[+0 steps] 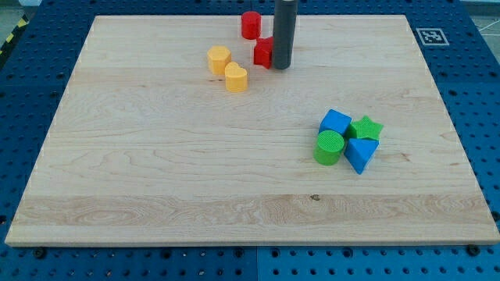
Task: Nudge the red star up a bit
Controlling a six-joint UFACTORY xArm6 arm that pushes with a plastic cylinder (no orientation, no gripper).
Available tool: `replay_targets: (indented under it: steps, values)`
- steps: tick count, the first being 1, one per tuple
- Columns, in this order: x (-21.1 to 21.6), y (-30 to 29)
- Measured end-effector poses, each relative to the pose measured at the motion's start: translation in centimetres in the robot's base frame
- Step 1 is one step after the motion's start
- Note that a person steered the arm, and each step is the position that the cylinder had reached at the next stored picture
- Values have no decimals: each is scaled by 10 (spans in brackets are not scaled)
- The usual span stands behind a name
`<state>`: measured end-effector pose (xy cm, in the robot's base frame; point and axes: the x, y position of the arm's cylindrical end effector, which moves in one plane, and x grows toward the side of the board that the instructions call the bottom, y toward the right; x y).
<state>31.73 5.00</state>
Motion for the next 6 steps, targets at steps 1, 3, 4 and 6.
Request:
replay_targets:
  steps: [1, 3, 4, 6]
  values:
    - [-20, -2]
    - [-34, -19]
    - [-11, -21]
    - [-1, -63]
